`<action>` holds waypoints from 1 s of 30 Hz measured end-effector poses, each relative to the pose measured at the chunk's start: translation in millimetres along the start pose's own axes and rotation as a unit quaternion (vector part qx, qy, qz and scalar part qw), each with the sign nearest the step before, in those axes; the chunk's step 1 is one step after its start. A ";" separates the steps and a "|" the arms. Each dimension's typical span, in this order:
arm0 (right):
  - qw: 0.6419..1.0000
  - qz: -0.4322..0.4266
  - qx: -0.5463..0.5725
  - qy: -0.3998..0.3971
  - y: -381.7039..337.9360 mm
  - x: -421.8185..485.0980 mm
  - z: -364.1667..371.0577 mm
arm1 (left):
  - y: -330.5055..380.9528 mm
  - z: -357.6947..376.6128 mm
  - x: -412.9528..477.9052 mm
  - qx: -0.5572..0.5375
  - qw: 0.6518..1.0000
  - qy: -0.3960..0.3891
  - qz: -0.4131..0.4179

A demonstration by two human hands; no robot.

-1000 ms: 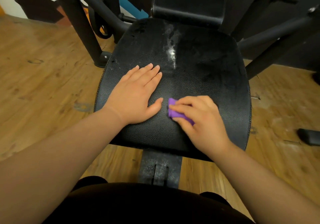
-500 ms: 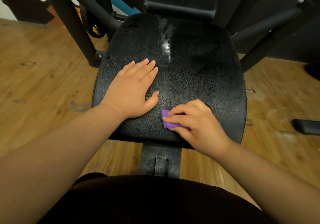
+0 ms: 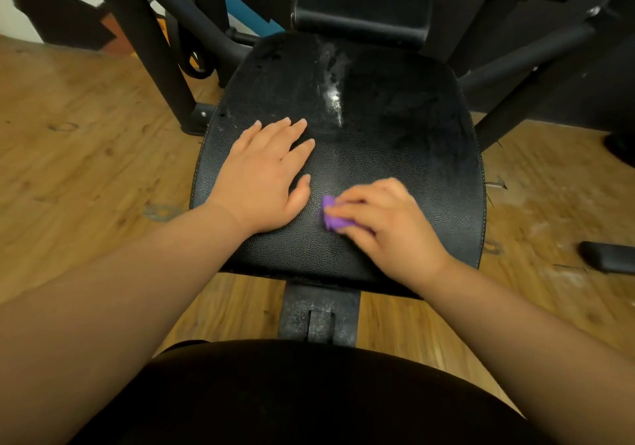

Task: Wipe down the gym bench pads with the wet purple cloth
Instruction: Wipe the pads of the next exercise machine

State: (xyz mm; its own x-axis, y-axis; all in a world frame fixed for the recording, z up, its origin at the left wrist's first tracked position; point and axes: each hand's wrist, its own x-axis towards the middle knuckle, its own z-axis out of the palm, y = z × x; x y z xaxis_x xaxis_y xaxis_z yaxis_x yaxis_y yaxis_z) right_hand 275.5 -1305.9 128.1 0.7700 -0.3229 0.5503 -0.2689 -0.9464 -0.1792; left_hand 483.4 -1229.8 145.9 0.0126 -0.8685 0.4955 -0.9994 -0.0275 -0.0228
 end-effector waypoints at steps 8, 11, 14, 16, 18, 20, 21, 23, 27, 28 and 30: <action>0.999 -0.025 0.017 -0.013 -21.9 -7.2 12.9 | -16.0 -1.8 -3.4 0.013 0.999 -0.050 0.012; 0.997 -0.057 0.012 -0.054 -20.6 -4.7 12.4 | -22.7 -1.0 -9.8 0.001 1.000 -0.019 0.022; 1.000 -0.009 -0.003 0.010 -8.1 20.5 9.8 | -21.3 0.6 -9.4 -0.001 1.000 -0.011 0.016; 0.995 0.071 0.001 0.065 -5.8 34.8 9.4 | -21.0 0.9 -9.5 -0.003 1.000 -0.013 0.013; 0.996 0.066 -0.001 0.064 -16.1 30.9 16.6 | -21.9 1.0 -9.8 -0.006 1.000 -0.007 0.013; 1.000 -0.019 0.007 0.016 -27.8 16.4 22.9 | -21.6 1.7 -10.6 -0.008 1.000 -0.003 0.015; 0.998 -0.055 0.014 -0.012 -29.5 11.4 22.3 | -21.5 1.7 -11.0 -0.007 1.000 -0.003 0.015; 0.997 -0.073 0.010 -0.021 -21.6 13.7 17.9 | -21.5 1.4 -11.4 -0.007 1.000 0.000 0.015; 0.994 0.070 -0.009 0.078 -5.3 32.1 10.4 | -22.2 1.5 -12.4 -0.010 1.000 -0.001 0.012; 0.994 0.069 -0.010 0.081 -7.2 31.9 11.8 | -22.5 1.7 -12.2 -0.011 1.000 0.001 0.011; 0.999 0.008 -0.004 0.046 -17.0 20.3 17.9 | -23.1 2.5 -11.5 -0.014 1.000 0.006 0.012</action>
State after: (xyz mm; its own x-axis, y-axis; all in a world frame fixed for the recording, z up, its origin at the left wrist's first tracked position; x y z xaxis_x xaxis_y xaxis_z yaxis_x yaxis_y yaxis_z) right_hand 306.0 -1296.6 127.6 0.7090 -0.3353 0.6204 -0.2854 -0.9409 -0.1823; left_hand 506.4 -1220.4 138.5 -0.0122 -0.8628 0.5054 -0.9999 0.0082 -0.0101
